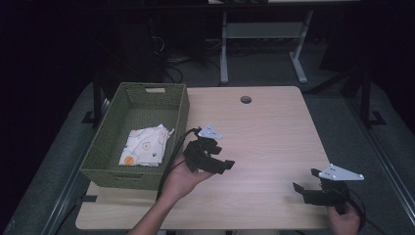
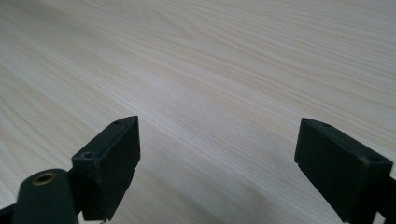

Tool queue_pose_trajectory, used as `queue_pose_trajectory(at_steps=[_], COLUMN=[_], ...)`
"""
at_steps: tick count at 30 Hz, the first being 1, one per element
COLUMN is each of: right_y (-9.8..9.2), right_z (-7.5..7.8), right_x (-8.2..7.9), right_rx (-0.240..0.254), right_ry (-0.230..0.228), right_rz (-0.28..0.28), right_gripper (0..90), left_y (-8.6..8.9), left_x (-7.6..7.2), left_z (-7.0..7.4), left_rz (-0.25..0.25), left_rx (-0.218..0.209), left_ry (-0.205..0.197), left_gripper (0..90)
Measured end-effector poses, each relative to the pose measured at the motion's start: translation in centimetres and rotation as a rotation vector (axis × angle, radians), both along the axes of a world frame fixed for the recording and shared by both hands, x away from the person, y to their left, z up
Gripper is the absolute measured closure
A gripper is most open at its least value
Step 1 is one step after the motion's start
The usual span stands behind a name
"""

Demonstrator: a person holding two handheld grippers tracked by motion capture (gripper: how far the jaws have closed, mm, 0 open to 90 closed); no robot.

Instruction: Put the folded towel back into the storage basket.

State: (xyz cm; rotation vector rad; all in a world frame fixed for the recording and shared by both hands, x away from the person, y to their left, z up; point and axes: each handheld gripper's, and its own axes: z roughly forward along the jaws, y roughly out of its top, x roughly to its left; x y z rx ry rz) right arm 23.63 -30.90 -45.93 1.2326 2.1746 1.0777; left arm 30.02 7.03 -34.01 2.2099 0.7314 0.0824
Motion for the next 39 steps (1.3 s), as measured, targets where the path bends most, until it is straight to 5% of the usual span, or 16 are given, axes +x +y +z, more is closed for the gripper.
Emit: queue_pose_trajectory(at_steps=[30,39], right_y=[1.0,2.9], right_z=[0.1,0.0], right_x=[-0.1,0.2], right_rx=[-0.022,-0.065], right_ry=[-0.001,0.006], right_rz=[0.034,0.109], right_gripper=[13.8,13.8], left_y=[-2.6,-2.3], left_x=[-4.4,-4.7], left_z=[-6.9,-8.6], left_rz=[-0.041,-0.041], left_rx=[0.014,-0.009], left_ry=[-0.012,-0.022], left_gripper=[31.1,29.7])
